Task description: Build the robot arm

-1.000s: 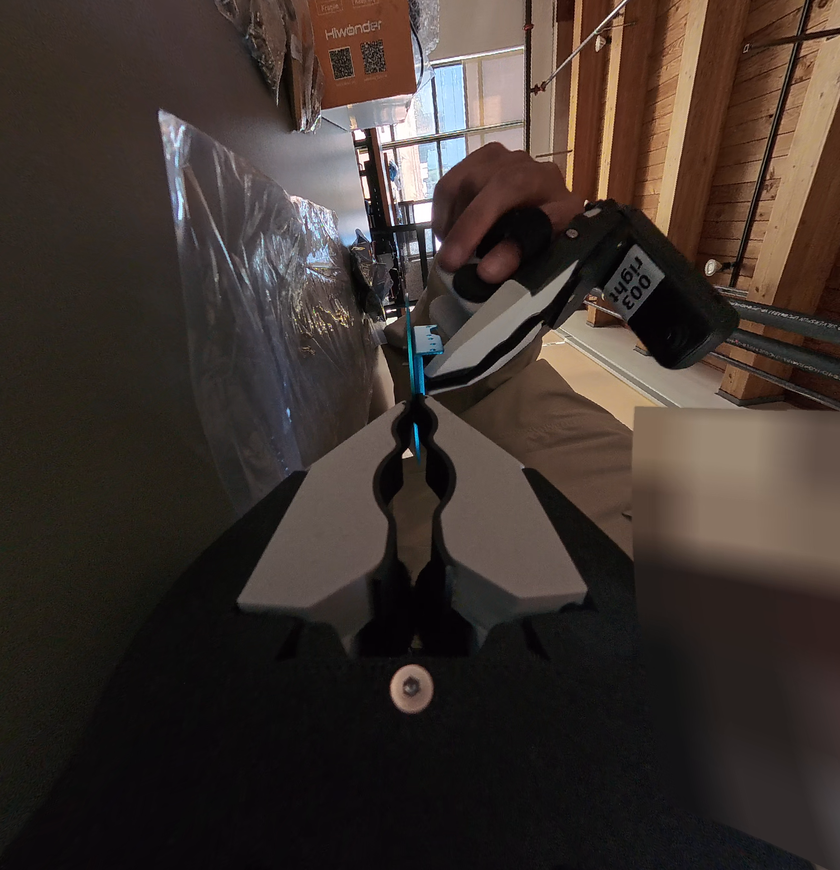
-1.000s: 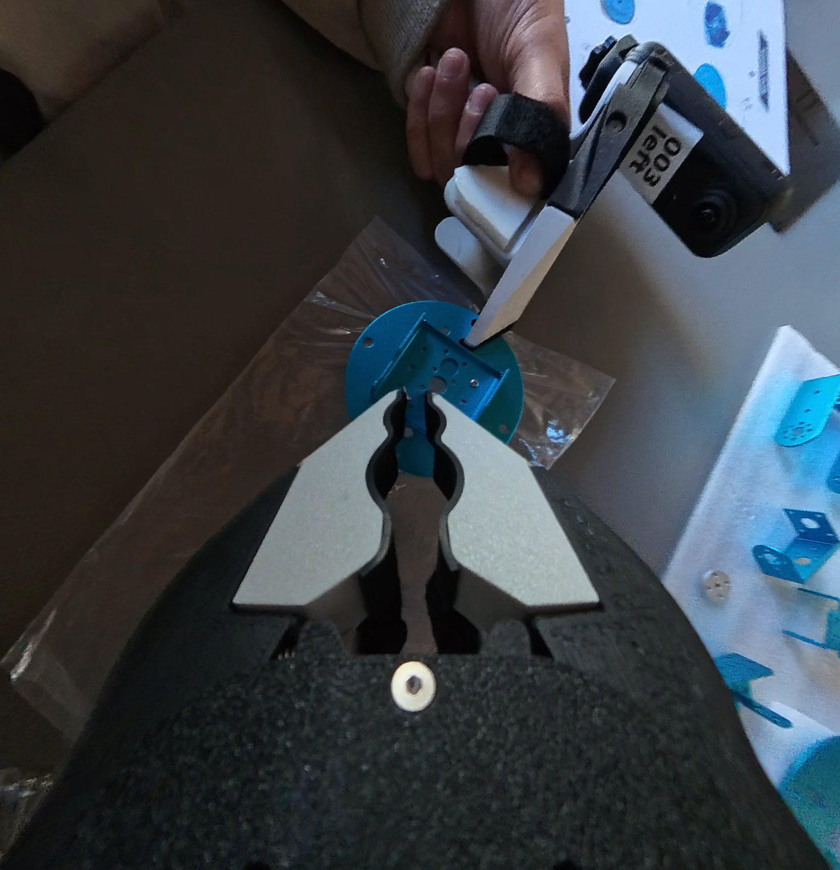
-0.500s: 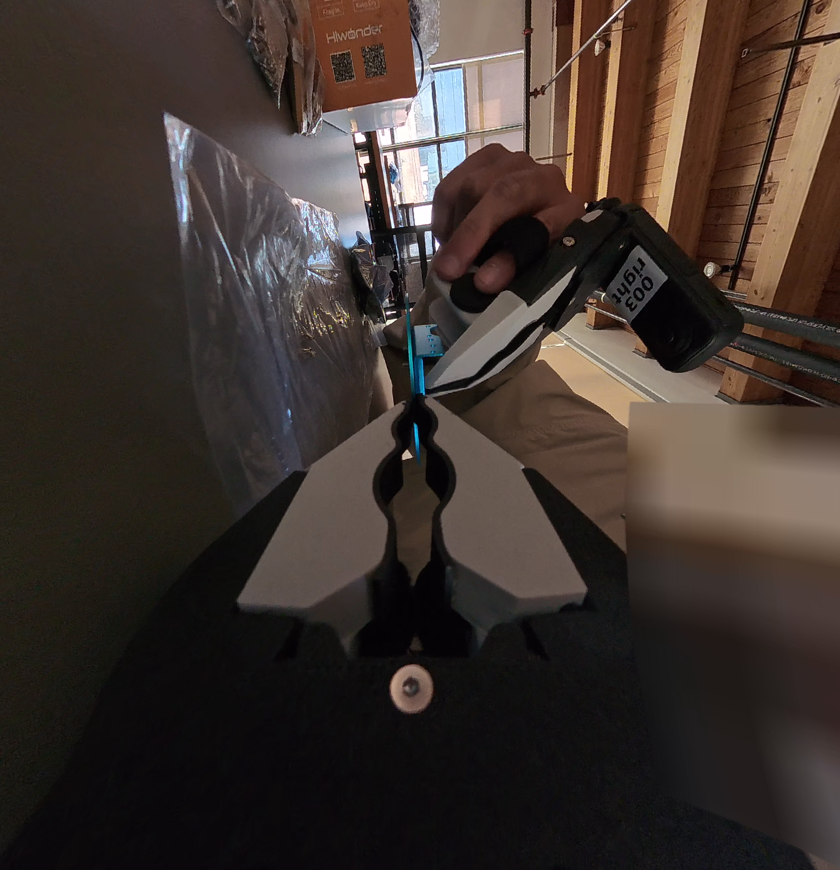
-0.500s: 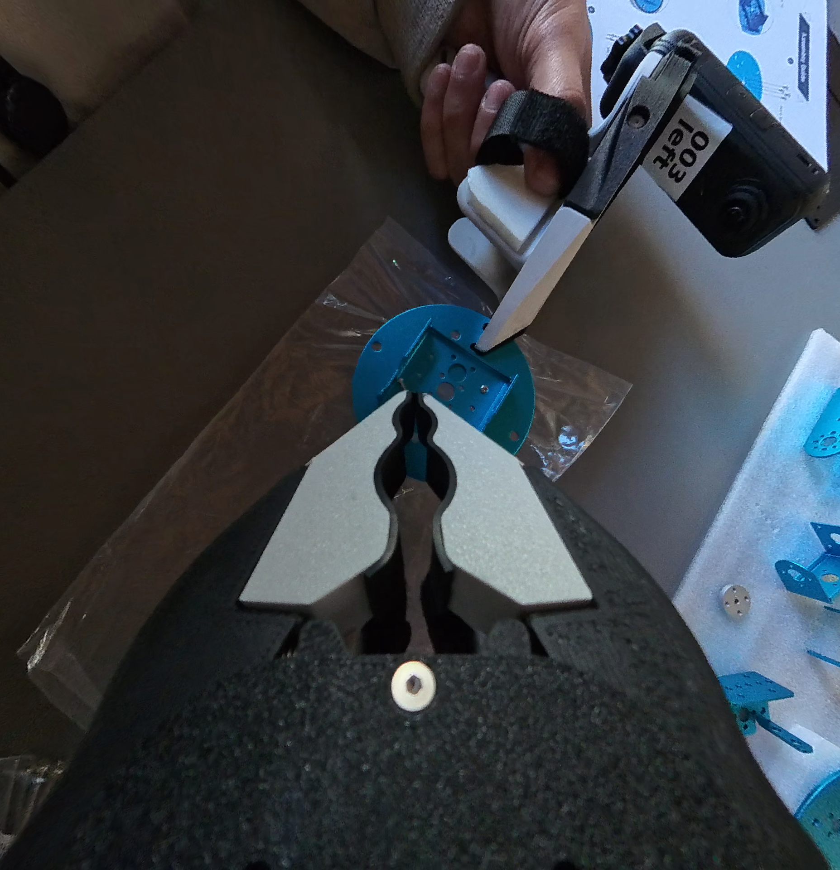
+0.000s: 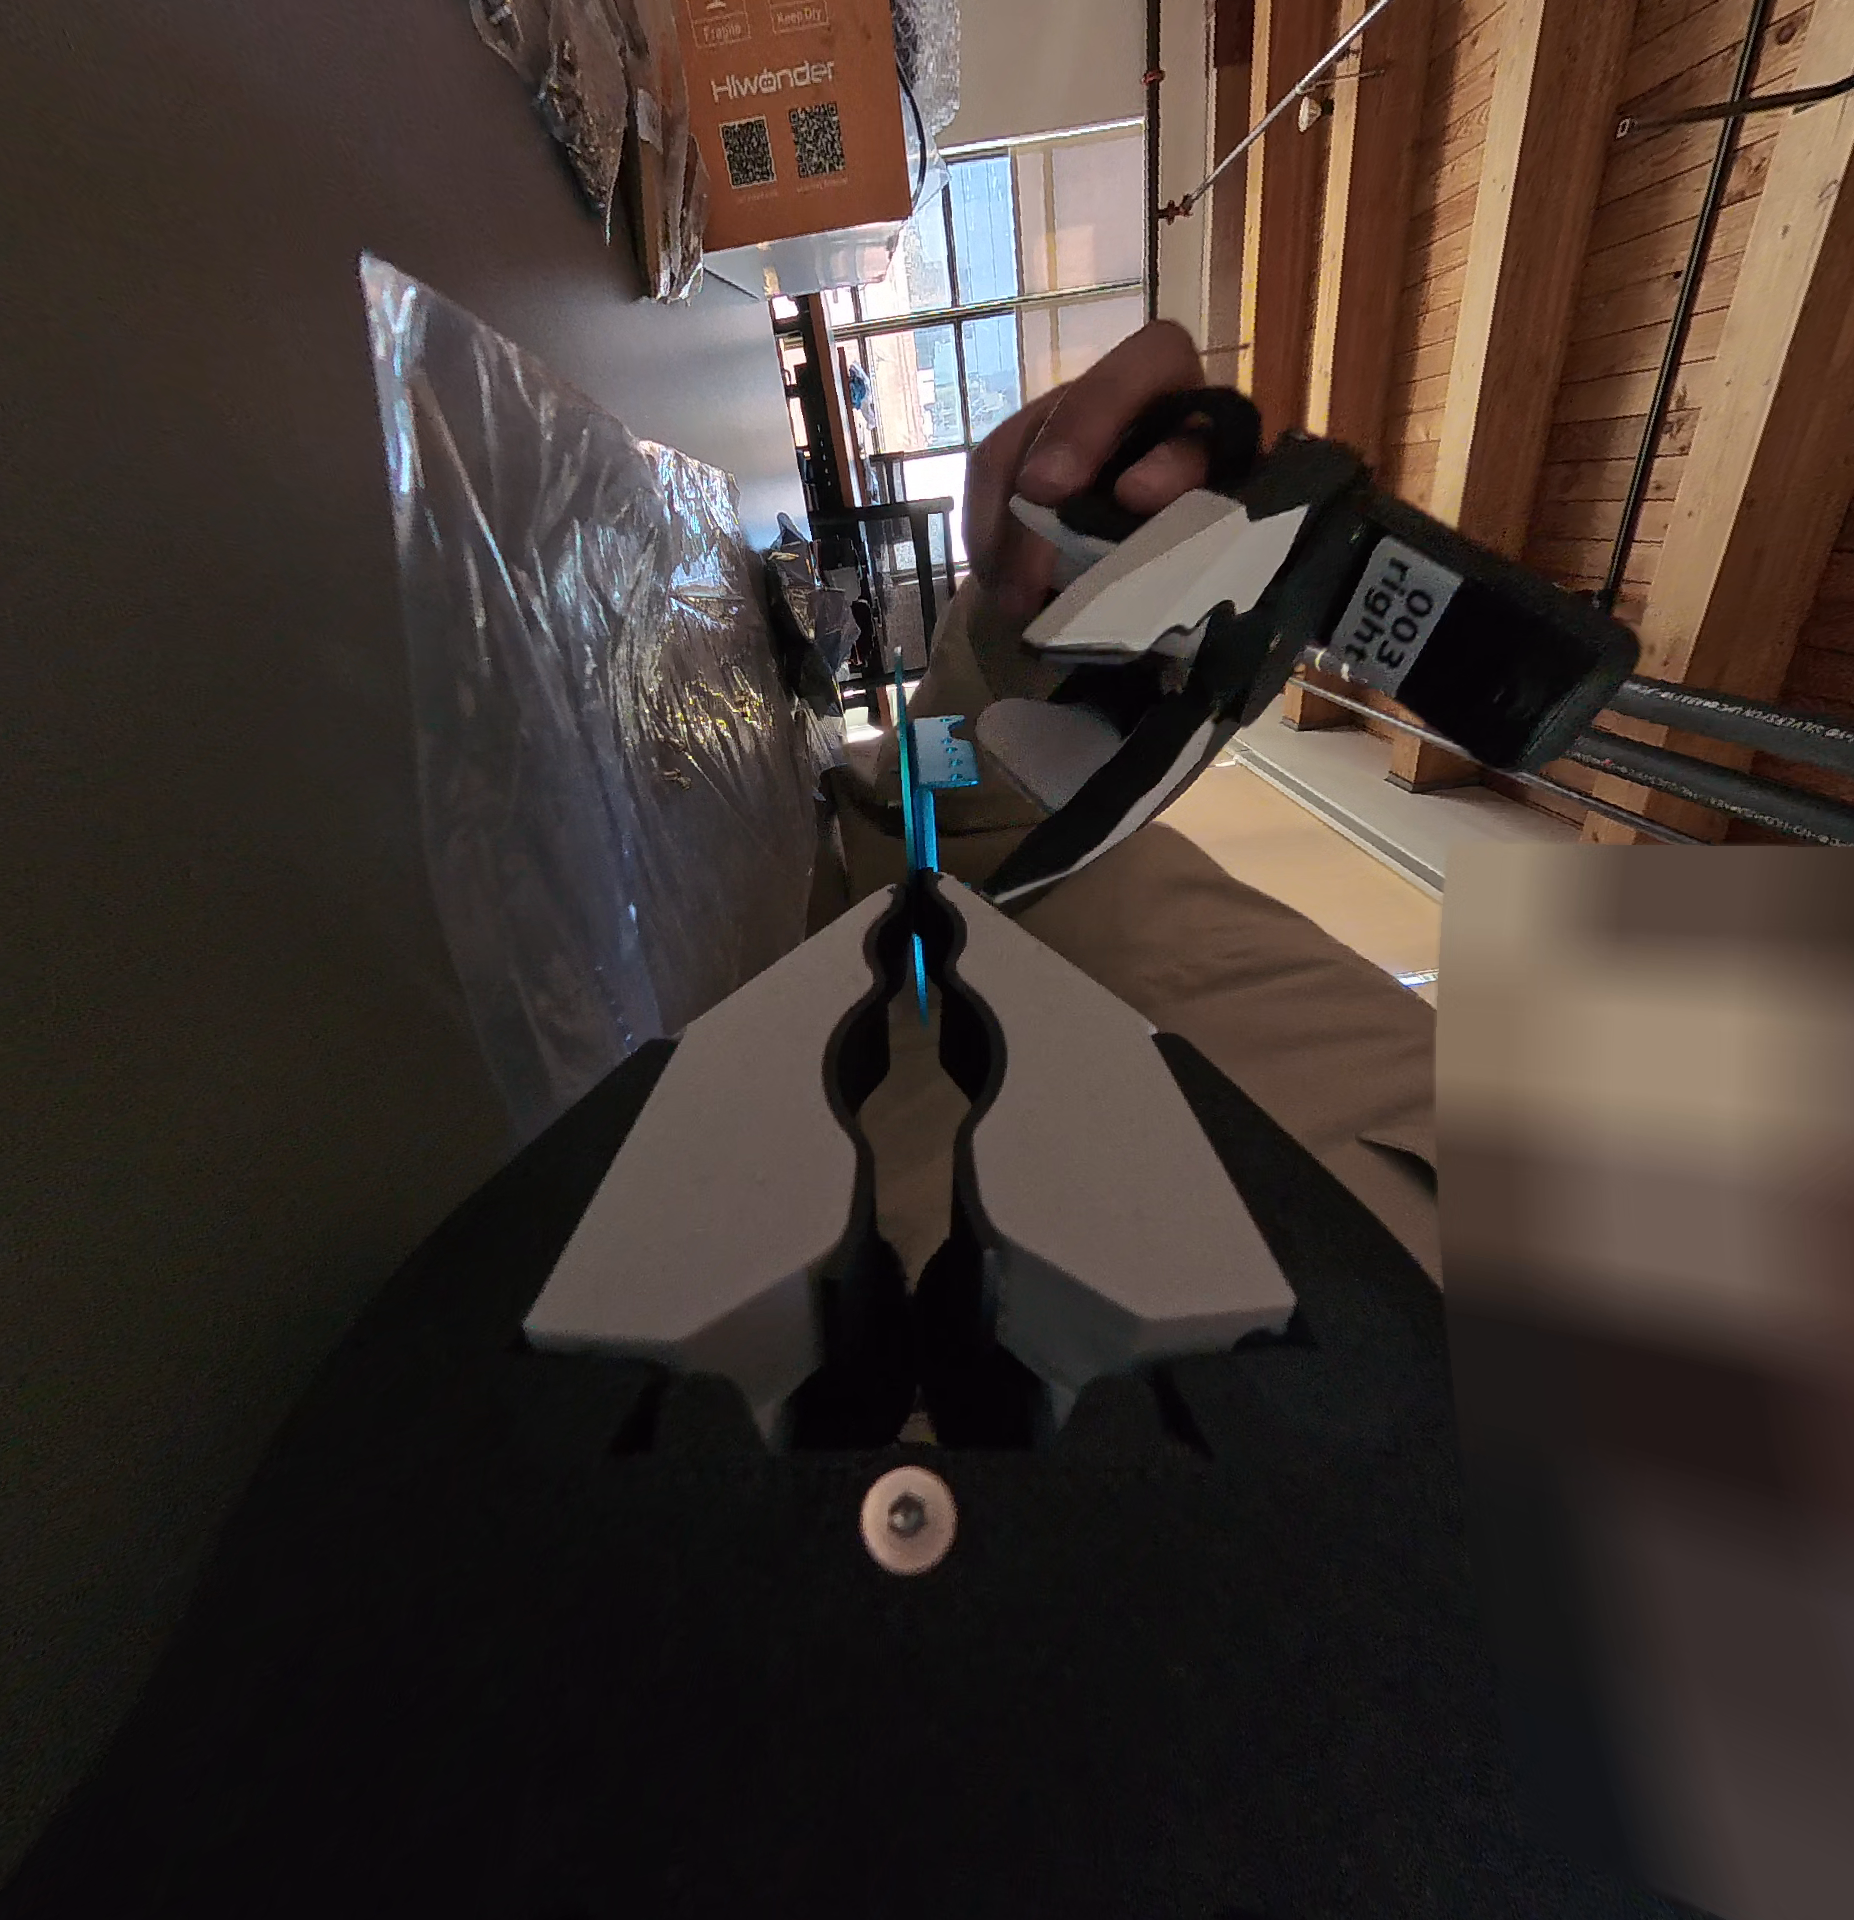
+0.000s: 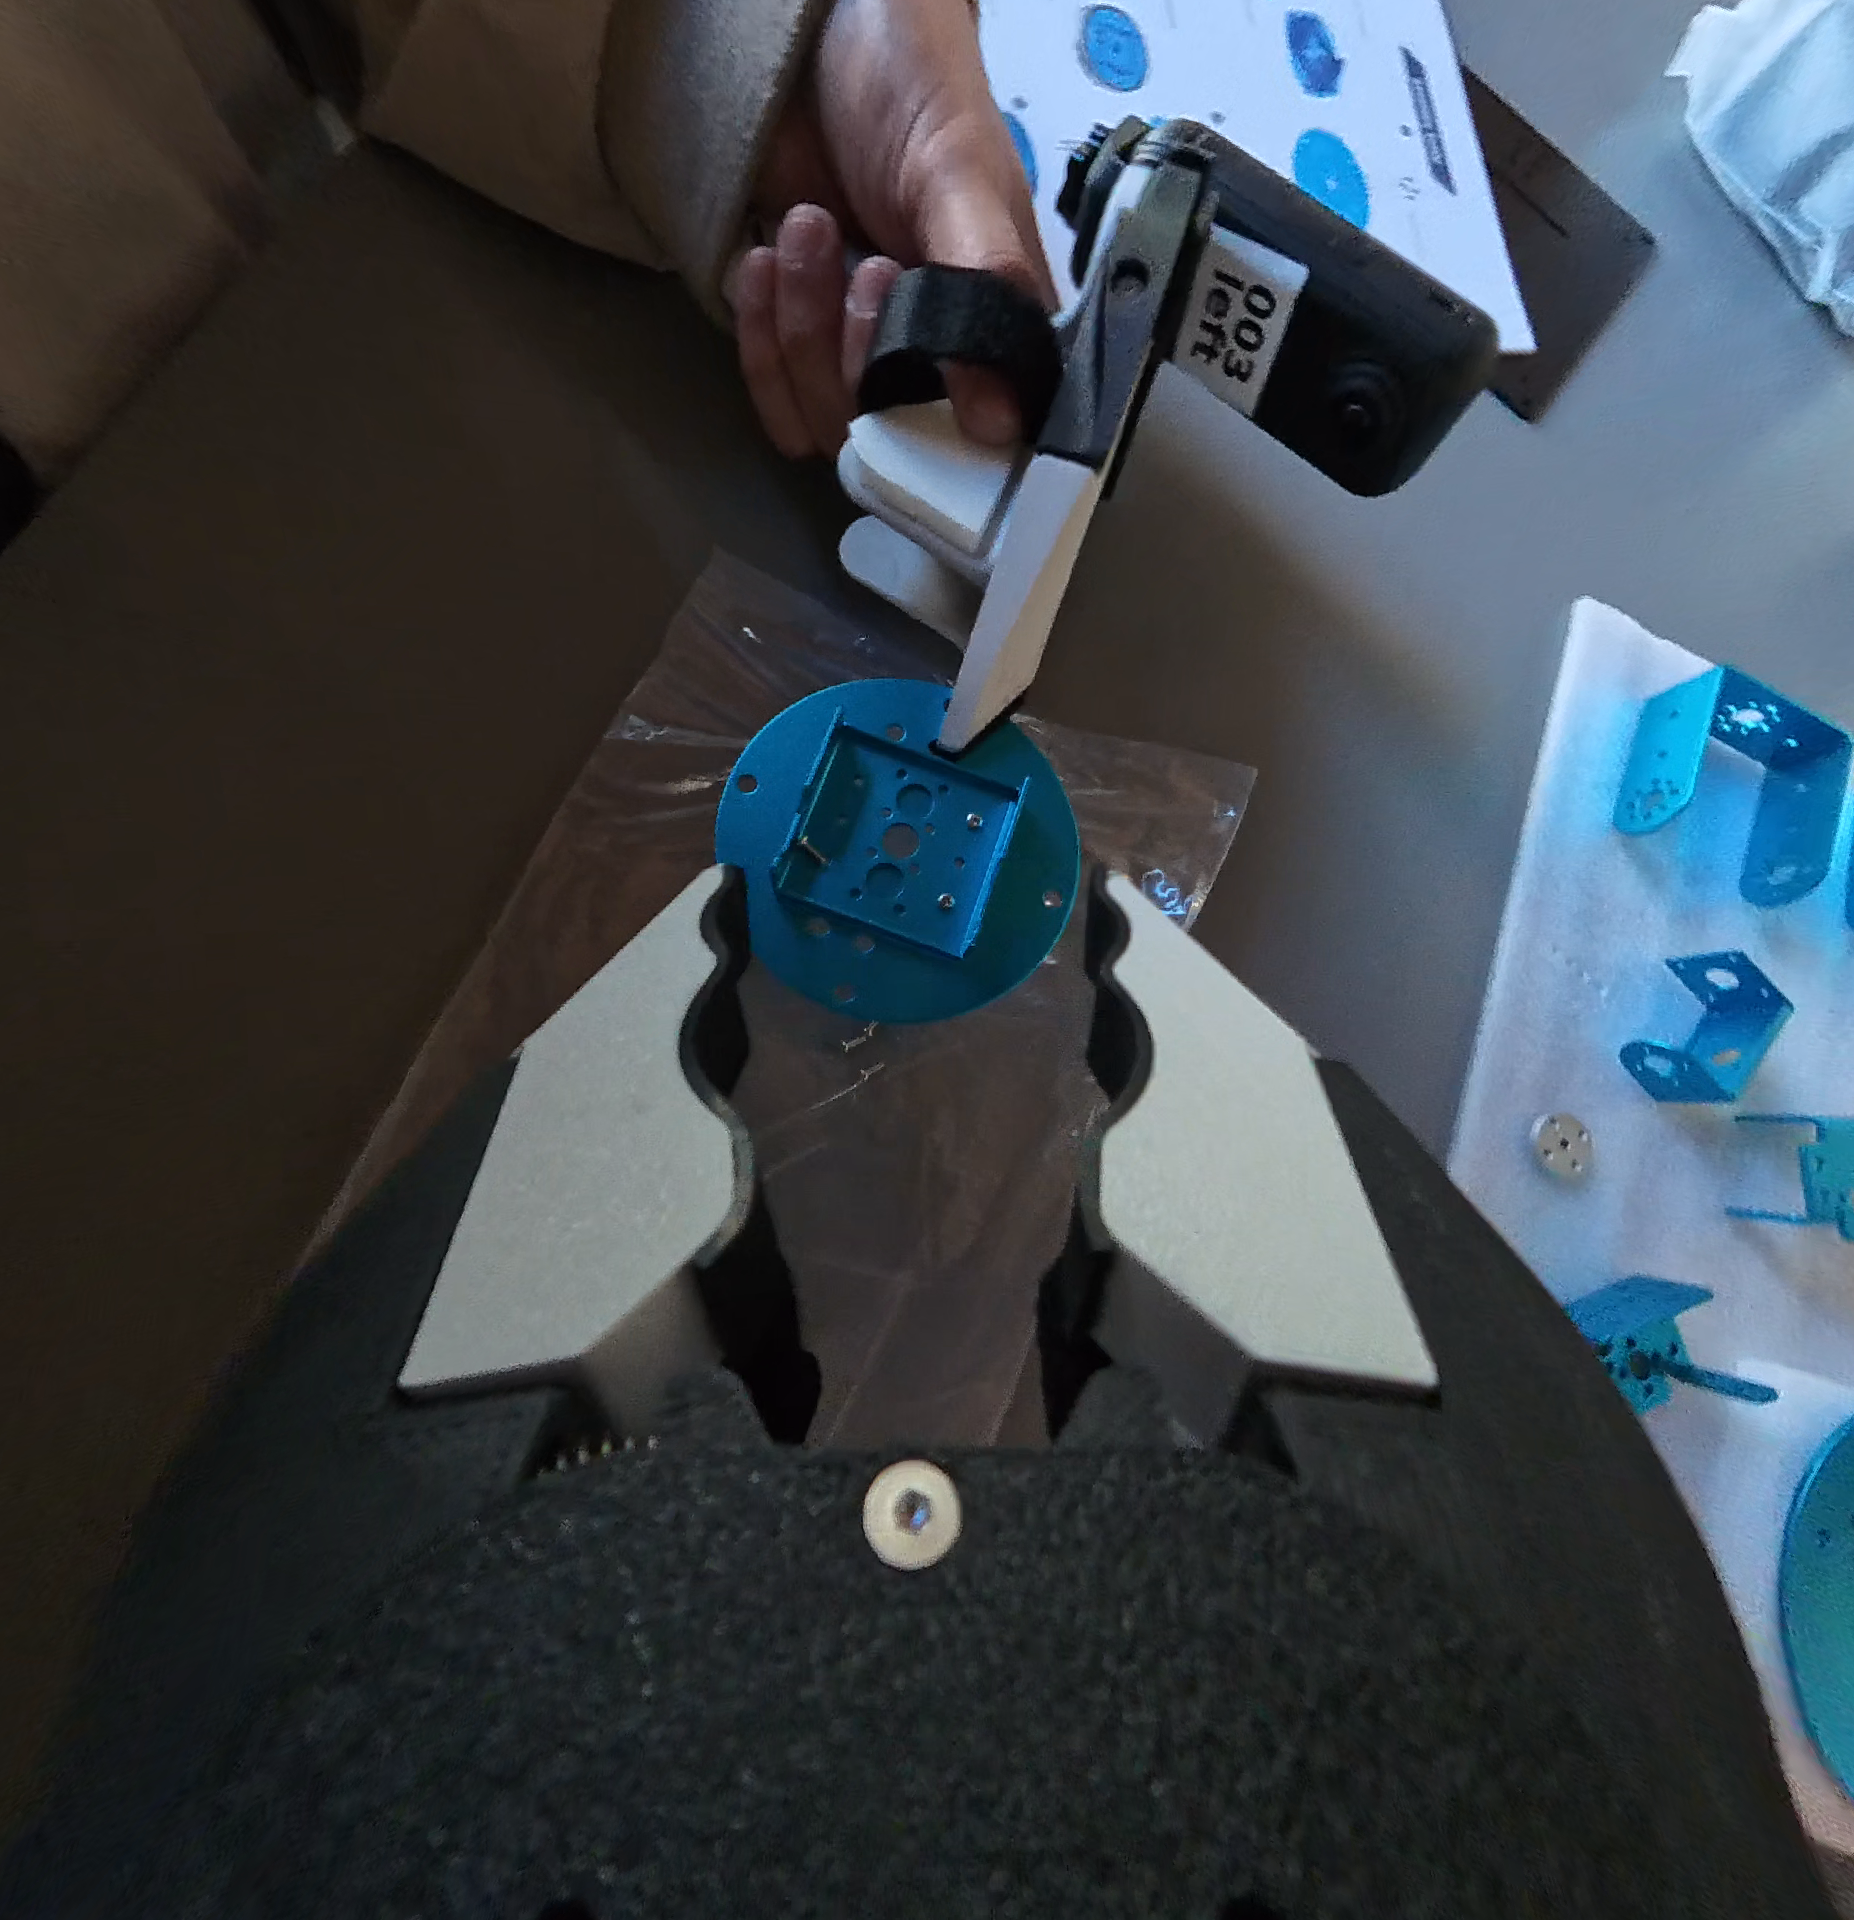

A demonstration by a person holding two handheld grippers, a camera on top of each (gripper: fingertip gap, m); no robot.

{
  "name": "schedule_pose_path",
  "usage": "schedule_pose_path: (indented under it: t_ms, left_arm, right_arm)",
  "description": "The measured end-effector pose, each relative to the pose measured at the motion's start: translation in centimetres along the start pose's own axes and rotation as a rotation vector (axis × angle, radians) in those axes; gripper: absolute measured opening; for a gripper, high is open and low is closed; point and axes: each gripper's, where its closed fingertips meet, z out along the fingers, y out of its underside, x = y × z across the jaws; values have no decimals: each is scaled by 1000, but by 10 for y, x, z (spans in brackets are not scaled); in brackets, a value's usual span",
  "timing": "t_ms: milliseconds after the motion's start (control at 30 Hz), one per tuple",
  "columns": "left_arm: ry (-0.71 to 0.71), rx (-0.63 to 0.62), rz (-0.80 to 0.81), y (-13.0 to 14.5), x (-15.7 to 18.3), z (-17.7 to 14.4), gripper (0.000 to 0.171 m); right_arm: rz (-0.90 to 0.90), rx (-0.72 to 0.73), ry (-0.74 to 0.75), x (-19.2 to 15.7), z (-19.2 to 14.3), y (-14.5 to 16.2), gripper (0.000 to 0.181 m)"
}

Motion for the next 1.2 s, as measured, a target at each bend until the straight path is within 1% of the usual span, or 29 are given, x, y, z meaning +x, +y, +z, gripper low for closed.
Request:
schedule_pose_path:
  t_ms: [67, 167, 200, 333, 500, 567, 667, 767, 833, 900, 1000, 1067, 1133, 1200]
  left_arm:
    - [0, -1, 0, 0, 0, 0, 0]
    - [0, 0, 1, 0, 0, 0, 0]
    - [1, 0, 1, 0, 0, 0, 0]
    - [-3, -1, 4, 0, 0, 1, 0]
    - [-5, 1, 6, 0, 0, 0, 0]
    - [-3, -2, 5, 1, 0, 1, 0]
    - [0, -10, 5, 2, 0, 2, 0]
    - [1, -15, 8, 3, 1, 2, 0]
    - [10, -39, 7, 6, 2, 4, 0]
    - [10, -58, 13, 9, 2, 6, 0]
    - [14, -69, 10, 11, 3, 6, 0]
    - [14, -65, 8, 10, 3, 5, 0]
    - [14, -59, 5, 9, 2, 5, 0]
    - [12, -54, 3, 8, 2, 4, 0]
  right_arm:
    - [24, 3, 53, -1, 5, 3, 62]
    - [21, 28, 97, -5, 12, 3, 48]
    - [27, 45, 107, -5, 13, 2, 46]
    - [38, 69, 121, -7, 12, 0, 46]
    - [94, 119, 163, -4, 5, -9, 45]
    - [76, 139, 169, -10, 1, -16, 31]
    - [-5, 102, 160, -16, 0, -14, 28]
    - [-46, 50, 65, -22, -1, -8, 7]
    - [-119, 66, -4, -23, -5, -13, 10]
    - [-177, 62, -56, -22, -9, -15, 6]
    - [-202, -7, -214, -25, -4, -10, 7]
    - [-201, -57, -333, -30, 1, -6, 15]
    - [-224, -127, -393, -32, 8, 2, 16]
    - [-249, -142, -418, -33, 13, 2, 15]
